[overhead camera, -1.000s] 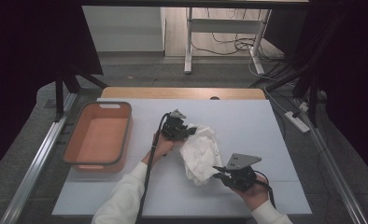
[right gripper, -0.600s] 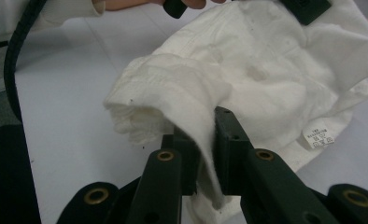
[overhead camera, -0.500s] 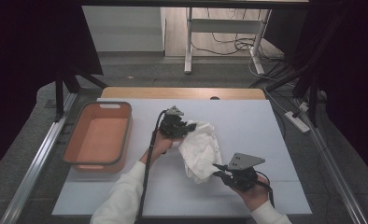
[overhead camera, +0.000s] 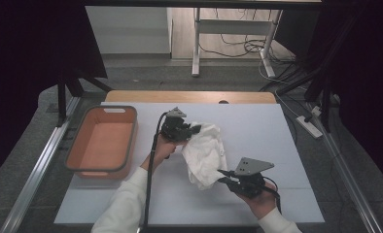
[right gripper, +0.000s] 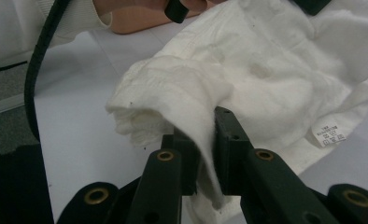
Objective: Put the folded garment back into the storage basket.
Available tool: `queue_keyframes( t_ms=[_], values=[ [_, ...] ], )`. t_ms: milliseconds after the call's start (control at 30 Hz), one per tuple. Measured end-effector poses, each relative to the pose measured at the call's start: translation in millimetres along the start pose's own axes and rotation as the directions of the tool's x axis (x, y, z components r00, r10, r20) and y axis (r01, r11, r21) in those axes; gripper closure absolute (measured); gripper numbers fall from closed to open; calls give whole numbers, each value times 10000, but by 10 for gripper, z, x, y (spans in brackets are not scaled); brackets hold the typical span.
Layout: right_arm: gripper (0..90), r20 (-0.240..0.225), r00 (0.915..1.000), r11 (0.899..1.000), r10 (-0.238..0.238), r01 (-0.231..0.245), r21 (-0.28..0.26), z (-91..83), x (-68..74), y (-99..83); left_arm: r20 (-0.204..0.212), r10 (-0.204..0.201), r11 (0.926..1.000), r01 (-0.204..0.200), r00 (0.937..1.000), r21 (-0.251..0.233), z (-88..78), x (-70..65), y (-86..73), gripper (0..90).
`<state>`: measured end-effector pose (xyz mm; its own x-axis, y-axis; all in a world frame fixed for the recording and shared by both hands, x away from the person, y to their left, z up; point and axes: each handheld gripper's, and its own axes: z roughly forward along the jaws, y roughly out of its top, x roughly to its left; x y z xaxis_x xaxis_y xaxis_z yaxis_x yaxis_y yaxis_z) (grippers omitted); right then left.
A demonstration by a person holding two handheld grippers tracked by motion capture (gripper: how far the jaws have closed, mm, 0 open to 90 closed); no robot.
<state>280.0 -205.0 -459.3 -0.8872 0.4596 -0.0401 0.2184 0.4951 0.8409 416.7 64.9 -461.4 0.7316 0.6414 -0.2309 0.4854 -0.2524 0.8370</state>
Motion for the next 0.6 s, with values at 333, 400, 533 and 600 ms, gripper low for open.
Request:
queue_keyframes(
  t_ms=[333, 400, 533, 600],
  values=[
    [803, -316, 9994, 9993, -128, 117, -344, 118, 65, 222, -280, 108, 9995, -116, 9995, -284, -335, 55, 42, 778],
    [803, -362, 9992, 9989, -180, 165, -434, 154, 84, 265, -343, 66, 9994, -78, 9994, -329, -408, 91, 50, 778],
    [803, -427, 9987, 9982, -265, 242, -553, 232, 113, 362, -491, 12, 9988, -36, 9988, -482, -554, 144, 82, 778],
    [803, -501, 9983, 9975, -313, 280, -643, 273, 126, 418, -599, 24, 9985, -56, 9982, -547, -629, 164, 98, 778]
  ],
)
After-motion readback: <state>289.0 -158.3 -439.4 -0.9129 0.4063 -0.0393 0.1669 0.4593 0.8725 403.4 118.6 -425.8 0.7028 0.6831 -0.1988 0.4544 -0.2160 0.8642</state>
